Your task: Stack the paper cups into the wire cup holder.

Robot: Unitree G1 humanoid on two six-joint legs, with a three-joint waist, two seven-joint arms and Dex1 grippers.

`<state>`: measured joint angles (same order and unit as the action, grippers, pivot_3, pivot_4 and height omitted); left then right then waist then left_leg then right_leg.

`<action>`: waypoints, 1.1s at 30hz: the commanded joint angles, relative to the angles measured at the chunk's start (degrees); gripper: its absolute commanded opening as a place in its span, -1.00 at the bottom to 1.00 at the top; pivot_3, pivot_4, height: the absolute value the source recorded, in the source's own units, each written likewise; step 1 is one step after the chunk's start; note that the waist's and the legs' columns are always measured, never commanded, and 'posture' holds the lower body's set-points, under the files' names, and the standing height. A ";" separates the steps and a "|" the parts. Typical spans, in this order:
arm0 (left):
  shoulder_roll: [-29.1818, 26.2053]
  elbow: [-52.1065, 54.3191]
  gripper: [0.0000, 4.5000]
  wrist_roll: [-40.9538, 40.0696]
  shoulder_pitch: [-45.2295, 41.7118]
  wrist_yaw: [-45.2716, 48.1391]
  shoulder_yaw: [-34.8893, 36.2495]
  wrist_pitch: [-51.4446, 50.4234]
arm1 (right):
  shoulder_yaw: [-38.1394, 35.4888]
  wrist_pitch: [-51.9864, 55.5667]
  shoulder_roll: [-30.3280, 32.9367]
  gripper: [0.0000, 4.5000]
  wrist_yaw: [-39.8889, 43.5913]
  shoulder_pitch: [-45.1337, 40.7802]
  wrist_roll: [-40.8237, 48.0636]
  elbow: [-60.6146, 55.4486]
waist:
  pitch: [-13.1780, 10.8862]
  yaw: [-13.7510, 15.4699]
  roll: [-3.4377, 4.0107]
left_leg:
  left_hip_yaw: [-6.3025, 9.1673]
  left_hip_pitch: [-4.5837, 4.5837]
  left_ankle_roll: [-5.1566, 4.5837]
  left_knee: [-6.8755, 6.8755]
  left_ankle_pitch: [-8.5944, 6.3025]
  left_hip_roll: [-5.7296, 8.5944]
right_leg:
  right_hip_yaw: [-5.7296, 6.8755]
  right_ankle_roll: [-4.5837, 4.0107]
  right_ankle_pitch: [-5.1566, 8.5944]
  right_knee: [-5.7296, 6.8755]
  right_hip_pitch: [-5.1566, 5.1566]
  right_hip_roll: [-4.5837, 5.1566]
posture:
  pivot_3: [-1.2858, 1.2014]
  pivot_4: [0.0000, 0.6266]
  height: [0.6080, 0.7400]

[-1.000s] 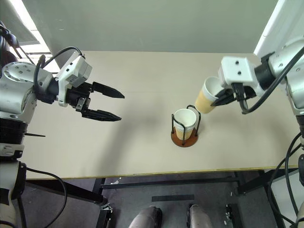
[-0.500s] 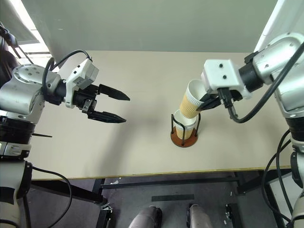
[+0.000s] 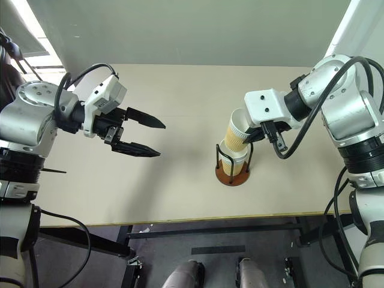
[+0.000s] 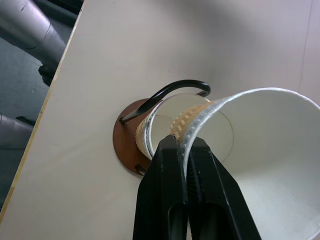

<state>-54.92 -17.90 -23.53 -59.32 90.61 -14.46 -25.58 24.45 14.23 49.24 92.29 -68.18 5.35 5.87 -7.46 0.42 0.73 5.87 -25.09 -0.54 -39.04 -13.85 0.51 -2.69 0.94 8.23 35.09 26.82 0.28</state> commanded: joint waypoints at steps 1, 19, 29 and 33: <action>-0.61 1.69 1.00 -0.83 -0.08 1.89 2.73 -0.41 | 1.05 -0.79 1.43 -0.98 0.21 -1.11 1.36 -1.81 | 0.00 0.00 0.00 | 0.00 0.00 0.00 0.00 0.00 0.00 | 0.00 0.00 0.00 0.00 0.00 0.00 | 0.03 -0.52 1.00; 0.63 2.85 1.00 -0.47 1.72 -0.69 5.39 -1.93 | -11.22 22.21 -9.20 0.49 -9.97 -2.46 10.71 -0.23 | 0.00 -0.24 0.00 | -0.05 0.01 0.05 -0.02 0.04 -0.01 | -0.02 -0.02 0.00 0.02 0.01 -0.01 | 0.03 -0.52 1.00; 7.49 -1.76 1.00 -0.41 2.07 -19.86 16.32 -4.91 | -21.59 20.70 -9.44 0.49 -29.06 5.35 7.54 13.96 | 0.01 0.25 -0.01 | -0.09 0.12 0.09 -0.04 0.07 -0.01 | -0.05 0.04 -0.06 0.09 -0.07 0.01 | 0.03 -0.52 1.00; 9.15 -1.35 1.00 0.10 4.04 -24.19 18.47 -4.21 | -22.91 17.48 -10.86 0.49 -33.97 6.94 6.80 19.10 | 0.00 0.13 0.01 | -0.15 0.12 0.19 -0.01 0.14 -0.01 | -0.12 0.59 -0.45 0.10 -0.01 0.00 | 0.03 -0.52 1.00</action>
<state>-45.84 -20.20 -23.27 -55.34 68.04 1.82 -30.46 4.74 34.06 38.28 60.33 -59.85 12.24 25.04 -7.46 0.56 0.74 5.71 -24.97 -0.32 -39.03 -13.68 0.49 -2.83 1.56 7.76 35.20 26.83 0.28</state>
